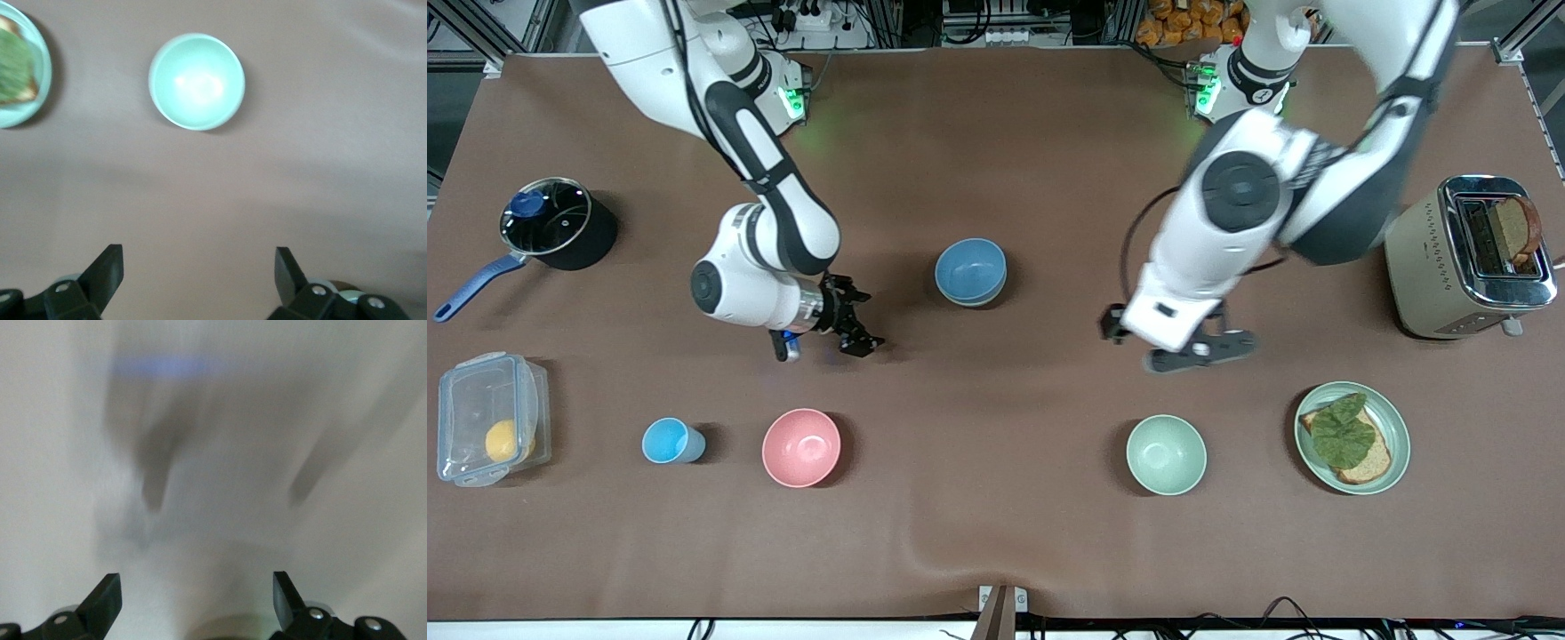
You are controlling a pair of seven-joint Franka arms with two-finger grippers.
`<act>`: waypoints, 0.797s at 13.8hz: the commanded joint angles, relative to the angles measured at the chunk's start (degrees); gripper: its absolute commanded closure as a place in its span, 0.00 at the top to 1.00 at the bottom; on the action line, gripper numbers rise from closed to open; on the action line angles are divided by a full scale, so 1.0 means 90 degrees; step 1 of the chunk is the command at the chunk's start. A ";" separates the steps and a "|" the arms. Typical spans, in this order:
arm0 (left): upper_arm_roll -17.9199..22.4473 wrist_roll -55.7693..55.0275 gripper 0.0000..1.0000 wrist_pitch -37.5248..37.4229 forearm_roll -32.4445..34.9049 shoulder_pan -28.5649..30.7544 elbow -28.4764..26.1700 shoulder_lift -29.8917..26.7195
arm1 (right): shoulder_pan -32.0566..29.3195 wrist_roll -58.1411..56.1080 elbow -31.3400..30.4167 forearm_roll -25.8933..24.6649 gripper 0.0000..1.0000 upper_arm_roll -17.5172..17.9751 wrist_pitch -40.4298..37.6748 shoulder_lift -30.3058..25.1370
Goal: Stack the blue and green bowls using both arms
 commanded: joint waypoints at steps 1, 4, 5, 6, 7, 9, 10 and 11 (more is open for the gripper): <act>0.0183 0.0932 1.00 -0.0433 -0.0316 0.0314 -0.0450 -0.0927 | -0.0815 -0.0112 -0.0065 -0.0948 1.00 0.0166 -0.0776 -0.0432; 0.1508 0.2164 1.00 -0.1234 -0.0755 -0.0191 -0.0957 -0.1854 | -0.1976 -0.0142 -0.0006 -0.2218 1.00 0.0819 -0.1305 -0.0823; 0.1900 0.2505 1.00 -0.1439 -0.0893 -0.0309 -0.1036 -0.2099 | -0.2106 -0.0142 0.0149 -0.2482 1.00 0.0869 -0.1548 -0.0940; 0.2184 0.2818 1.00 -0.1635 -0.1020 -0.0320 -0.1027 -0.2285 | -0.2136 -0.0132 0.0392 -0.2659 1.00 0.0870 -0.1870 -0.0989; 0.2409 0.3111 1.00 -0.1762 -0.1137 -0.0320 -0.1017 -0.2422 | -0.2165 -0.0132 0.0694 -0.2767 1.00 0.0860 -0.2250 -0.1048; 0.2616 0.3726 1.00 -0.1842 -0.1167 -0.0301 -0.0978 -0.2667 | -0.2360 -0.0142 0.1368 -0.2972 1.00 0.0919 -0.3012 -0.1213; 0.2704 0.3971 1.00 -0.1851 -0.1167 -0.0301 -0.0949 -0.2716 | -0.2361 -0.0161 0.1729 -0.3109 1.00 0.0929 -0.3412 -0.1292; 0.2772 0.4148 1.00 -0.1977 -0.1167 -0.0301 -0.0920 -0.2813 | -0.2342 -0.0316 0.2081 -0.3390 1.00 0.0929 -0.3784 -0.1389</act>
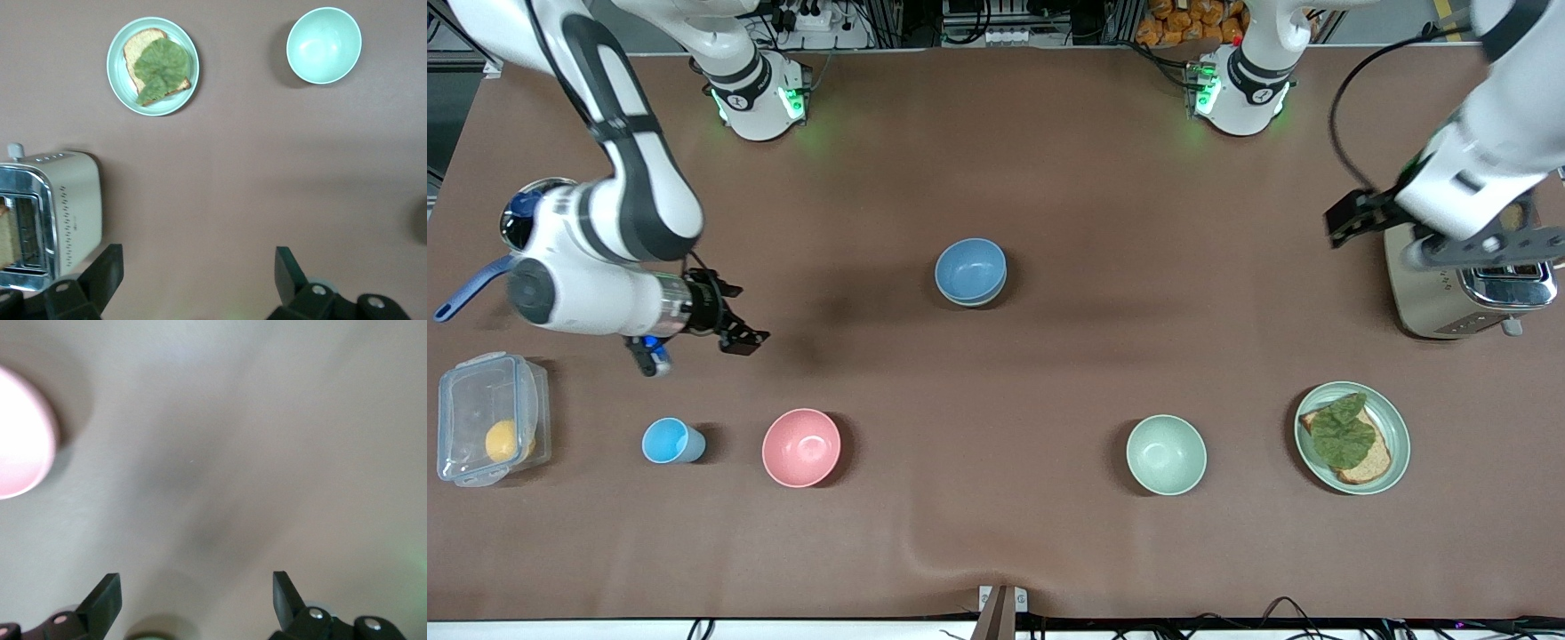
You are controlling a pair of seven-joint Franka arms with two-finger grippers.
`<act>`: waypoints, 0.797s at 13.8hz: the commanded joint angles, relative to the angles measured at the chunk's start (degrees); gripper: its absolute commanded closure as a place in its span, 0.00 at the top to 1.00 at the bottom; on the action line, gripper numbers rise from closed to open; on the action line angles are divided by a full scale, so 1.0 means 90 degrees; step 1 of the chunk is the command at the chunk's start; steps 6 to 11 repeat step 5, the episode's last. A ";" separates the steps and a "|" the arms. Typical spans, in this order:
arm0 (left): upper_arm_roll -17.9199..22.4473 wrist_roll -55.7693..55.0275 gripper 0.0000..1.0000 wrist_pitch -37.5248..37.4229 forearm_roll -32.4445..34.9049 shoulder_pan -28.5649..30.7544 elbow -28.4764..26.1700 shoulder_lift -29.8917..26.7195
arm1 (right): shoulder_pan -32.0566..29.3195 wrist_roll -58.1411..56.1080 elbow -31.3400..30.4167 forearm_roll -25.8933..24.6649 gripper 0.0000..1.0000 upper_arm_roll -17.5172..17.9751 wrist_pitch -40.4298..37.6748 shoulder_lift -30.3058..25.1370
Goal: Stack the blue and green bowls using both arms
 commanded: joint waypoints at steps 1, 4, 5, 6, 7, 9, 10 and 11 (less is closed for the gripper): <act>0.0201 0.0549 1.00 -0.0314 -0.0136 -0.0074 -0.0054 -0.0264 | -0.0192 -0.0737 0.0859 -0.0836 1.00 0.0275 -0.0932 -0.0274; 0.0251 0.1000 1.00 -0.0619 -0.0126 -0.0074 0.0093 -0.0255 | -0.0231 -0.2138 0.1698 -0.1113 1.00 0.0306 -0.1869 -0.0490; 0.0251 0.1000 1.00 -0.0629 -0.0126 -0.0074 0.0093 -0.0245 | -0.0241 -0.2169 0.2011 -0.1133 1.00 0.0305 -0.2191 -0.0519; 0.0251 0.1000 1.00 -0.0629 -0.0126 -0.0074 0.0093 -0.0245 | -0.0241 -0.2169 0.2011 -0.1133 1.00 0.0305 -0.2191 -0.0519; 0.0251 0.1000 1.00 -0.0629 -0.0126 -0.0074 0.0093 -0.0245 | -0.0241 -0.2169 0.2011 -0.1133 1.00 0.0305 -0.2191 -0.0519; 0.0251 0.1000 1.00 -0.0629 -0.0126 -0.0074 0.0093 -0.0245 | -0.0241 -0.2169 0.2011 -0.1133 1.00 0.0305 -0.2191 -0.0519; 0.0251 0.1000 1.00 -0.0629 -0.0126 -0.0074 0.0093 -0.0245 | -0.0241 -0.2169 0.2011 -0.1133 1.00 0.0305 -0.2191 -0.0519; 0.0251 0.1000 1.00 -0.0629 -0.0126 -0.0074 0.0093 -0.0245 | -0.0241 -0.2169 0.2011 -0.1133 1.00 0.0305 -0.2191 -0.0519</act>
